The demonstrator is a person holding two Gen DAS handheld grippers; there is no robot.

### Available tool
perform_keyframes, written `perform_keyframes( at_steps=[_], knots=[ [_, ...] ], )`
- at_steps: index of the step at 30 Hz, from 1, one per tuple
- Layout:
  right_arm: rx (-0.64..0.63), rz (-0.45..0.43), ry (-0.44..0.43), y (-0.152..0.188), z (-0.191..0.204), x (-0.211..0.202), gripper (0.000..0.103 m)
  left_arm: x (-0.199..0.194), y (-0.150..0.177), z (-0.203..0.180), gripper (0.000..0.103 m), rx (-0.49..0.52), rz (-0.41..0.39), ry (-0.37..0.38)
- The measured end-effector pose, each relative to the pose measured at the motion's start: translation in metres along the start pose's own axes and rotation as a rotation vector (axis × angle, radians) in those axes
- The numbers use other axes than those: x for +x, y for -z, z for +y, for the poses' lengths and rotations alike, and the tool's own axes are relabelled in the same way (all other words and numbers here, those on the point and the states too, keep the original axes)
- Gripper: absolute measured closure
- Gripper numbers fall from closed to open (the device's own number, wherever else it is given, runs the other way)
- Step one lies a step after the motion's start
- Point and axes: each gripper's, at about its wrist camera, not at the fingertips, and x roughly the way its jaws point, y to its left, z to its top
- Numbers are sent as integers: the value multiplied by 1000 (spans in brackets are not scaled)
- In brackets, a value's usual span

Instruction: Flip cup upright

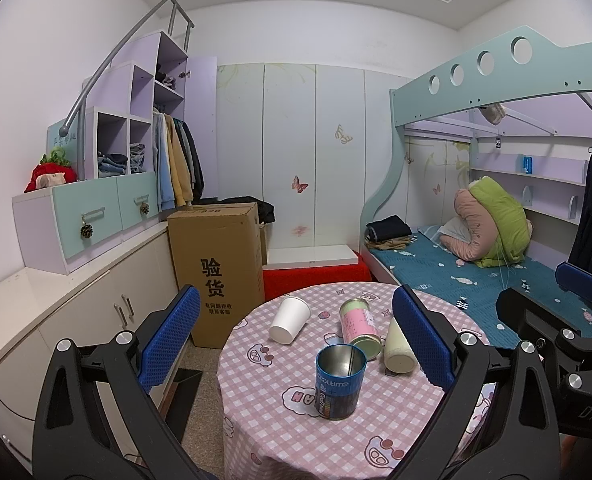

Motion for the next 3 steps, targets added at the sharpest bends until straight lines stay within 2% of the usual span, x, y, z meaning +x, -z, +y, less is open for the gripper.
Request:
perform_keyframes(
  at_steps=[3],
  knots=[
    [0,3,0,1,1,1,7,0,1,0,6,0,1,-1]
  ],
)
